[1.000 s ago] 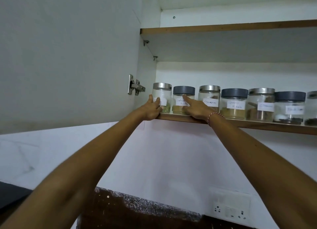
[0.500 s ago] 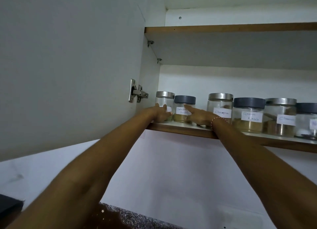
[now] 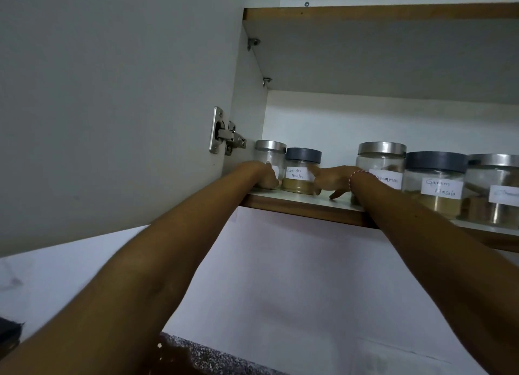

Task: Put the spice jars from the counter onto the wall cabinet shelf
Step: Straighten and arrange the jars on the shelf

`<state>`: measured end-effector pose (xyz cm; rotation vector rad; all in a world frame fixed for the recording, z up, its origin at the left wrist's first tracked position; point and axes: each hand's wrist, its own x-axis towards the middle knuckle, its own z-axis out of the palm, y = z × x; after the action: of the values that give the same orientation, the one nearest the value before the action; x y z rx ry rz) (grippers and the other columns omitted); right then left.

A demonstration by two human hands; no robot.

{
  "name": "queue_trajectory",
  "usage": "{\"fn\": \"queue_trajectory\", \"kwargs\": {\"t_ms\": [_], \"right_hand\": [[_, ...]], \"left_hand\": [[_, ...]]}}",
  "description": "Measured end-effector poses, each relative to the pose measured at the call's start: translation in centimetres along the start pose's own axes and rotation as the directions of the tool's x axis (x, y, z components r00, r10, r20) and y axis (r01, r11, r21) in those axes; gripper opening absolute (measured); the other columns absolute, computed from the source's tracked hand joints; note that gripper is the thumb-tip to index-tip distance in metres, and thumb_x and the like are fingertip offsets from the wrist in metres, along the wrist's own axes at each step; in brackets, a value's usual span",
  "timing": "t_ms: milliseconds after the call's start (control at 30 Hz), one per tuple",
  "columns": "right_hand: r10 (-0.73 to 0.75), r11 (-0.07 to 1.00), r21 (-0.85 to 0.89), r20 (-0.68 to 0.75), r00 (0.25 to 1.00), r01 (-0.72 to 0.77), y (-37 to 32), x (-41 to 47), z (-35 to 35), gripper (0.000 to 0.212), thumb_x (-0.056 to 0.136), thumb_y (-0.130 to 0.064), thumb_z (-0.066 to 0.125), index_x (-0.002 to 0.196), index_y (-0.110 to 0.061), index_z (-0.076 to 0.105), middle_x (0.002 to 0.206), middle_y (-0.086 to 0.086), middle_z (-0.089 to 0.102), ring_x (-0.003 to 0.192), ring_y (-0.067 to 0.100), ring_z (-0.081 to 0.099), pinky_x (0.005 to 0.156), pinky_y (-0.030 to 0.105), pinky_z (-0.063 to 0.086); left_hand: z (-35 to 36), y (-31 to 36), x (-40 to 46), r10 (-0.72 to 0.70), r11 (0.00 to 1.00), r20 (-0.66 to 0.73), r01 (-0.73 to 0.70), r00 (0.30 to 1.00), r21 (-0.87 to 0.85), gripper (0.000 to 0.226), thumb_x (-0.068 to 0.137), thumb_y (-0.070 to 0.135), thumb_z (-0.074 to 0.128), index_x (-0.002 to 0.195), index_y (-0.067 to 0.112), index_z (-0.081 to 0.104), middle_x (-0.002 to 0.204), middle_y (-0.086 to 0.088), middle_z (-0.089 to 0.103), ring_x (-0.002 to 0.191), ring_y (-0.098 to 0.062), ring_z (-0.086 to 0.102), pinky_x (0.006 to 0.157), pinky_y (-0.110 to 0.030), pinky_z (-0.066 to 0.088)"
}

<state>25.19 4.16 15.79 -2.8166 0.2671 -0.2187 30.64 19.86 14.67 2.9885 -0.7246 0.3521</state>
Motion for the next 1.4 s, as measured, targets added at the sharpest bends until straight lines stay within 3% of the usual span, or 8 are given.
{"fn": "queue_trajectory", "kwargs": {"t_ms": [400,633,733,833,933,1100,1267,1400], "right_hand": [[-0.018,0.987,-0.162,-0.013,1.000,0.016,-0.4,0.4,0.4,0.071,0.094,-0.012,0.042,0.148,-0.016,-0.004,0.154,0.014,0.016,0.136,0.033,0.028,0.107,0.038,0.035],[-0.066,0.979,-0.192,0.017,0.998,0.068,-0.4,0.5,0.6,0.074,0.095,-0.011,0.037,0.145,-0.030,-0.015,0.157,0.010,0.009,0.134,0.035,0.031,0.105,0.046,0.039],[-0.073,0.971,-0.226,0.007,0.997,0.073,-0.5,0.1,0.8,0.072,0.096,-0.012,0.038,0.147,-0.022,-0.013,0.157,0.011,0.006,0.141,0.034,0.020,0.114,0.043,0.025],[-0.148,0.951,-0.287,-0.106,0.983,0.113,-0.7,-1.2,0.9,0.068,0.095,-0.018,0.044,0.148,-0.012,0.001,0.156,0.014,0.015,0.141,0.032,0.023,0.113,0.039,0.021],[-0.313,0.914,-0.344,-0.255,0.915,0.216,-0.6,-3.2,0.7,0.071,0.092,-0.014,0.051,0.148,-0.013,0.007,0.155,0.015,0.016,0.141,0.033,0.021,0.114,0.040,0.023],[-0.533,0.803,-0.555,-0.506,0.679,0.217,0.4,-6.8,0.2,0.069,0.091,-0.006,0.050,0.148,-0.018,0.013,0.156,0.013,0.013,0.145,0.028,0.012,0.113,0.041,0.027],[-0.499,0.845,-0.517,-0.663,0.558,0.141,4.2,-10.4,-1.6,0.073,0.087,0.005,0.051,0.147,-0.019,0.017,0.157,0.010,0.012,0.145,0.025,0.011,0.114,0.039,0.024],[-0.404,0.880,-0.475,-0.729,0.552,0.016,8.3,-13.3,-2.9,0.077,0.082,0.006,0.059,0.146,-0.016,0.023,0.155,0.014,0.018,0.144,0.028,0.016,0.113,0.041,0.026]], "left_hand": [[0.1,-0.2,1.9,-0.005,0.999,0.050,0.002,0.999,0.053,0.058,0.096,0.025,0.041,0.144,0.000,0.021,0.146,-0.017,0.034,0.127,-0.032,0.042,0.104,-0.041,0.038],[0.7,-0.6,1.3,0.016,0.999,0.056,-0.019,0.998,0.049,0.045,0.096,0.019,0.033,0.137,0.000,0.035,0.142,-0.017,0.041,0.121,-0.030,0.049,0.101,-0.039,0.042],[0.8,-0.7,0.9,0.038,0.999,-0.023,-0.039,0.999,-0.013,0.055,0.097,0.022,0.037,0.144,0.000,0.019,0.149,-0.019,0.030,0.130,-0.033,0.041,0.106,-0.040,0.037],[0.8,-0.5,-0.5,0.103,0.989,-0.182,-0.120,0.978,-0.085,0.068,0.098,0.026,0.039,0.148,0.003,0.000,0.158,-0.016,0.004,0.145,-0.032,0.011,0.117,-0.042,0.019],[0.5,0.2,-1.7,0.171,0.978,-0.294,-0.199,0.941,-0.069,0.068,0.099,0.029,0.035,0.148,0.005,-0.006,0.157,-0.016,-0.009,0.146,-0.029,-0.005,0.119,-0.041,0.009],[-0.1,4.7,-3.7,0.260,0.932,-0.450,-0.344,0.854,-0.115,0.069,0.100,0.030,0.034,0.148,0.007,-0.009,0.157,-0.014,-0.015,0.146,-0.027,-0.011,0.118,-0.039,0.006],[-1.7,9.8,-5.1,0.379,0.851,-0.514,-0.508,0.770,-0.132,0.068,0.100,0.031,0.035,0.149,0.011,-0.008,0.158,-0.012,-0.012,0.146,-0.027,-0.009,0.118,-0.038,0.008],[-2.4,12.4,-5.5,0.408,0.836,-0.541,-0.540,0.735,-0.102,0.065,0.100,0.030,0.034,0.149,0.014,-0.006,0.158,-0.010,-0.010,0.147,-0.025,-0.007,0.118,-0.037,0.010]]}}
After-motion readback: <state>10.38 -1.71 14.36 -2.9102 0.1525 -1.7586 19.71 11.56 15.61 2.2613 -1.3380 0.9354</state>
